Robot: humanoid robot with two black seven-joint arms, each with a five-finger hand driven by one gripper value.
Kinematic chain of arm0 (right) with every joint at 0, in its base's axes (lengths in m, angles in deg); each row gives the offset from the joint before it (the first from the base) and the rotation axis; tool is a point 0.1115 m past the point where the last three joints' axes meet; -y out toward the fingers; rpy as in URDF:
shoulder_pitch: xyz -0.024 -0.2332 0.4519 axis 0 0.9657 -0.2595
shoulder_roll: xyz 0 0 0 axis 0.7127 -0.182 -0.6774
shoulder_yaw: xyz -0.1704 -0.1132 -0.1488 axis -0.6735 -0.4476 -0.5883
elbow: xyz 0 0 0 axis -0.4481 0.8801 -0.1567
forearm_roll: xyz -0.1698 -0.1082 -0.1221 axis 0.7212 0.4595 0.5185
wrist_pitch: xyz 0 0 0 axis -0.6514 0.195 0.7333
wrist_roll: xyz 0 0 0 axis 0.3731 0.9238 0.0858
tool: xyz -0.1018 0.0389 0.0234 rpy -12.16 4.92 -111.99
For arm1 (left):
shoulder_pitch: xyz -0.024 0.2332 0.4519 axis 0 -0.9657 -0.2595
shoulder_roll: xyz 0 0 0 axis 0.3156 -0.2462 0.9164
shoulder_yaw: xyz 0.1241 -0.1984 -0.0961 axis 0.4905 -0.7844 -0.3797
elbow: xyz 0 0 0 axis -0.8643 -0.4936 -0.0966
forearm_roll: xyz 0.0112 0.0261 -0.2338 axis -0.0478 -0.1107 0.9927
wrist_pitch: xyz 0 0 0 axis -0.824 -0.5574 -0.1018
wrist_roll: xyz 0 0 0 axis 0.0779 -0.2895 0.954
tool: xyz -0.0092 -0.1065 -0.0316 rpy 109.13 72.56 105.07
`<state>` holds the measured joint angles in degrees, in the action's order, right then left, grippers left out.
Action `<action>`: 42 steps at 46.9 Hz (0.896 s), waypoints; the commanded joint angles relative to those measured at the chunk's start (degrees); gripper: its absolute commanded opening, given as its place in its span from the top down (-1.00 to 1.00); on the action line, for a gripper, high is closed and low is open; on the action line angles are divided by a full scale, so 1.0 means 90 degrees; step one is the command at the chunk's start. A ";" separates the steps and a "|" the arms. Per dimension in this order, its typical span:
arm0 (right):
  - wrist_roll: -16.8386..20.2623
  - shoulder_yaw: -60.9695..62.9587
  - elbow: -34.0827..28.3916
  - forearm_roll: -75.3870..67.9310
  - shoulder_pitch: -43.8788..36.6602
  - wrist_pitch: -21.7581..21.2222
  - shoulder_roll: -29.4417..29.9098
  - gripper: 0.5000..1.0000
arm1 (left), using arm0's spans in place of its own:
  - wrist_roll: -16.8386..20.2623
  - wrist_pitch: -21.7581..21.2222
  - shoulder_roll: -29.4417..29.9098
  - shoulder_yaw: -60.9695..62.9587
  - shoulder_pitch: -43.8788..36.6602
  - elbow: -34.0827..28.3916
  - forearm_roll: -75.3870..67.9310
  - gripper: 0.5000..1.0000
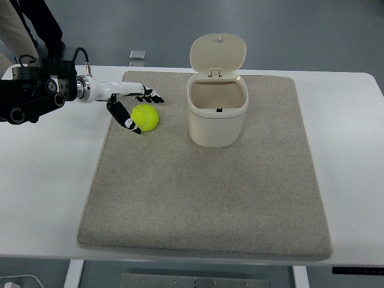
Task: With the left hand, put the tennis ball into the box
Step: 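Close the left hand fingers around the tennis ball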
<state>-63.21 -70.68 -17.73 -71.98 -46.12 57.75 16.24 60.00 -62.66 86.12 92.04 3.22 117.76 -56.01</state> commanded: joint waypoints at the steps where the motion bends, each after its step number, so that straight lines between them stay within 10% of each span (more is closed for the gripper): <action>1: 0.0000 -0.0004 0.0000 0.0000 0.0000 0.0000 0.0000 -0.75 | 0.0000 -0.0051 -0.0009 -0.0011 -0.0033 -0.0007 0.0000 -0.72; 42: 0.0000 0.0006 0.0000 0.0000 0.0000 0.0000 0.0000 -0.75 | 0.0000 -0.0109 -0.0156 -0.0040 -0.0150 -0.0075 0.0029 -0.58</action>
<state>-63.21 -70.68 -17.73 -71.98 -46.12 57.75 16.24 60.00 -63.57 84.80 91.66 1.98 117.02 -55.77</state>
